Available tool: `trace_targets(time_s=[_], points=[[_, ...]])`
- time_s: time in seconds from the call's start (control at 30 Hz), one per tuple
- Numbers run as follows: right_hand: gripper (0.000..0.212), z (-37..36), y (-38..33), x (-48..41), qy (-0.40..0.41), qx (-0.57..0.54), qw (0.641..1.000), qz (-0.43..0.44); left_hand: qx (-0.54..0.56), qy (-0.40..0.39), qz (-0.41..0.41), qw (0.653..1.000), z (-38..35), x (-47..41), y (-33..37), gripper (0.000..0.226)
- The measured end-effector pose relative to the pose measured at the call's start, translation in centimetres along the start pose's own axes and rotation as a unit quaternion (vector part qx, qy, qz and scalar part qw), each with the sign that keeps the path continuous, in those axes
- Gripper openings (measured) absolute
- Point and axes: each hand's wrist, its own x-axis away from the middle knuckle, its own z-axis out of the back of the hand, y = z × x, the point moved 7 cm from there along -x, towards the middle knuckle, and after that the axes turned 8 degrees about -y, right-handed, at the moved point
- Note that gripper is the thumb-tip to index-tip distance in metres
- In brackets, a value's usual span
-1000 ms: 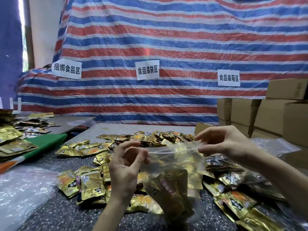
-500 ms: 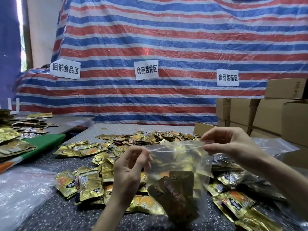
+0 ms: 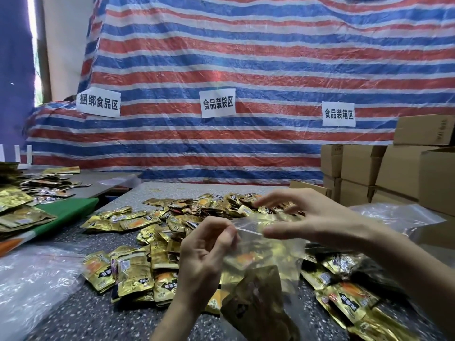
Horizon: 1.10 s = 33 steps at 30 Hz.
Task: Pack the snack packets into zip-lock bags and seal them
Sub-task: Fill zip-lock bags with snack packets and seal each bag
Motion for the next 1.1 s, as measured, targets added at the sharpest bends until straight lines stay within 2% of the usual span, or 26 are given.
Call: trace_targets(time_s=[0.07, 0.13, 0.2, 0.27, 0.4, 0.6, 0.73, 0.9, 1.0, 1.1], points=[[0.058, -0.6, -2.0, -1.3, -0.033, 0.023, 0.998, 0.042, -0.012, -0.017, -0.003, 1.000, -0.2, -0.1, 0.4, 0.011], [0.037, -1.0, -3.3, -2.3, -0.057, 0.031, 0.995, 0.079, -0.028, -0.027, -0.012, 0.999, -0.2, -0.1, 1.0, 0.010], [0.022, -0.9, -3.8, -2.8, -0.047, 0.006, 0.995, 0.093, -0.034, -0.039, -0.017, 0.999, -0.1, -0.2, 1.5, 0.011], [0.016, -0.8, -3.8, -2.8, -0.036, -0.018, 0.995, 0.094, -0.047, -0.044, -0.017, 0.998, 0.2, -0.2, 1.8, 0.011], [0.011, -1.0, -4.0, -2.5, -0.027, -0.014, 0.994, 0.104, -0.087, -0.070, -0.008, 0.994, 0.4, -0.4, 2.1, 0.015], [0.012, -1.9, -4.6, -2.0, -0.036, 0.074, 0.993, 0.082, -0.141, -0.126, -0.008, 0.982, -0.1, -0.7, 2.6, 0.013], [0.015, -1.6, -4.6, -1.4, -0.041, 0.030, 0.995, 0.088, -0.147, -0.128, -0.029, 0.980, 0.0, -0.3, 3.3, 0.014], [0.007, -2.0, -3.8, -1.3, -0.037, 0.032, 0.995, 0.082, -0.141, -0.098, -0.023, 0.985, 0.2, 0.0, 3.5, 0.014], [0.014, -1.7, -3.6, -1.4, -0.011, 0.038, 0.996, 0.085, -0.155, -0.111, -0.010, 0.982, -0.1, -0.2, 3.5, 0.015], [0.006, -1.5, -3.3, -1.3, -0.002, 0.016, 0.996, 0.090, -0.177, -0.135, -0.006, 0.975, -0.4, -0.4, 3.6, 0.013]])
